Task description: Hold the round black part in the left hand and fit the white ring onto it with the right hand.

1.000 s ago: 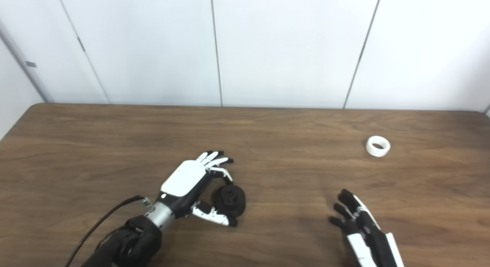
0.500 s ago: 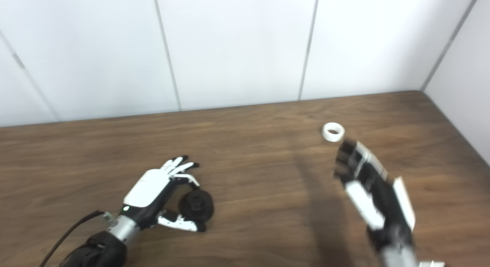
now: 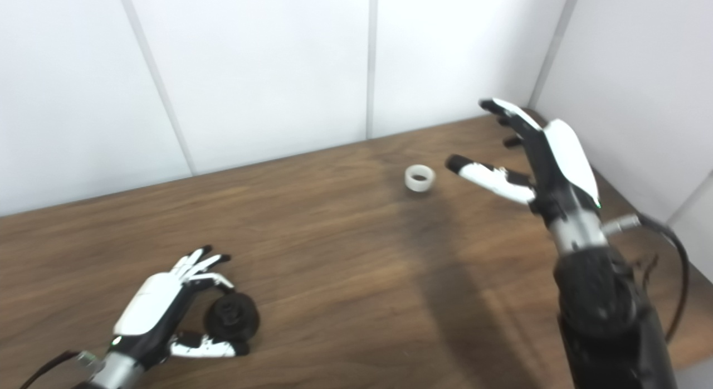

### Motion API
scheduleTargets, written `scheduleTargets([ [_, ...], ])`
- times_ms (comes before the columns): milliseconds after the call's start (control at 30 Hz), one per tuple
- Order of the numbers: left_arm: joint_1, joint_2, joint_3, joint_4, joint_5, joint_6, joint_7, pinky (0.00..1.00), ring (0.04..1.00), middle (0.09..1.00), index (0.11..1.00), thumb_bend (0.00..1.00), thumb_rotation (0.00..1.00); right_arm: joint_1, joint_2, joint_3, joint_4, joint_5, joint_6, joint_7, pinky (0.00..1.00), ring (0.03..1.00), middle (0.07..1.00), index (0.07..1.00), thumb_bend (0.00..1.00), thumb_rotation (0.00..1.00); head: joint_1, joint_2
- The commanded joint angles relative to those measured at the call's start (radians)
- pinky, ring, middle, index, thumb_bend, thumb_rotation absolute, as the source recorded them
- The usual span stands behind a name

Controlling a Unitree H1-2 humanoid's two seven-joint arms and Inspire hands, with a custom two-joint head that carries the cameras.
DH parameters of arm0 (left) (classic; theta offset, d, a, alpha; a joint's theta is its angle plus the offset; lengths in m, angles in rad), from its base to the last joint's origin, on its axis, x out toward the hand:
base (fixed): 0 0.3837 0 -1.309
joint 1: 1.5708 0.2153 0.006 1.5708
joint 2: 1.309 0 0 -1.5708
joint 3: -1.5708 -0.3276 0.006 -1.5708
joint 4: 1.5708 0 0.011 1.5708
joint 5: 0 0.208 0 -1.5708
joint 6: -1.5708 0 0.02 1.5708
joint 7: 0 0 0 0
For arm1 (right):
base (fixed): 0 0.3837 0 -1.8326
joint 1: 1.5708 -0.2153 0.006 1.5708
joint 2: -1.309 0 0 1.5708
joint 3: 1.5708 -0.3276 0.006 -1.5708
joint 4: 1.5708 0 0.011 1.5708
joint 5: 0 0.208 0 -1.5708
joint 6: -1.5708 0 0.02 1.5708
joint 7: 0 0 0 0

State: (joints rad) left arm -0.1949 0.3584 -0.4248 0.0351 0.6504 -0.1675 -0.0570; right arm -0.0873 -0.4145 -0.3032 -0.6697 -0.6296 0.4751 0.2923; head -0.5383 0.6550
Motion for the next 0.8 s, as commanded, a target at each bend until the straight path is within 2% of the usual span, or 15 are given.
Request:
scheduleTargets([
  [0,0.023,0.035,-0.008,-0.002,0.003,-0.010,-0.058,1.00,0.997,0.903,0.480,0.52,0.05,-0.065,-0.065,0.001,0.009,-0.104,-0.005,0.096,0.71,0.909,0.948,0.903,0.85,0.77,-0.010,0.000],
  [133,0.024,0.040,-0.002,-0.004,-0.009,-0.015,-0.076,1.00,0.999,0.908,0.480,0.52,0.05,-0.137,-0.115,0.014,0.063,-0.258,-0.006,0.252,0.73,0.964,0.977,0.909,0.90,0.75,-0.038,-0.003],
  [300,0.027,0.048,0.009,-0.004,-0.029,-0.030,-0.086,1.00,1.000,0.909,0.480,0.52,0.05,-0.200,-0.191,0.072,0.147,-0.372,-0.006,0.366,0.79,0.990,0.981,0.887,0.96,0.70,-0.074,-0.005],
  [433,0.029,0.050,0.012,-0.008,-0.035,-0.033,-0.100,1.00,1.000,0.915,0.479,0.52,0.05,-0.239,-0.249,0.117,0.211,-0.387,-0.008,0.429,0.81,0.999,0.997,0.892,0.98,0.67,-0.076,-0.005],
  [533,0.034,0.048,0.016,-0.011,-0.038,-0.042,-0.100,1.00,1.000,0.912,0.480,0.52,0.05,-0.269,-0.292,0.161,0.273,-0.380,-0.021,0.440,0.83,1.000,1.000,0.888,0.99,0.64,-0.068,-0.004],
  [767,0.045,0.042,0.022,-0.033,-0.041,-0.038,-0.120,1.00,1.000,0.910,0.479,0.52,0.05,-0.347,-0.352,0.286,0.383,-0.393,-0.027,0.500,0.88,1.000,1.000,0.894,0.99,0.60,-0.058,-0.001],
])
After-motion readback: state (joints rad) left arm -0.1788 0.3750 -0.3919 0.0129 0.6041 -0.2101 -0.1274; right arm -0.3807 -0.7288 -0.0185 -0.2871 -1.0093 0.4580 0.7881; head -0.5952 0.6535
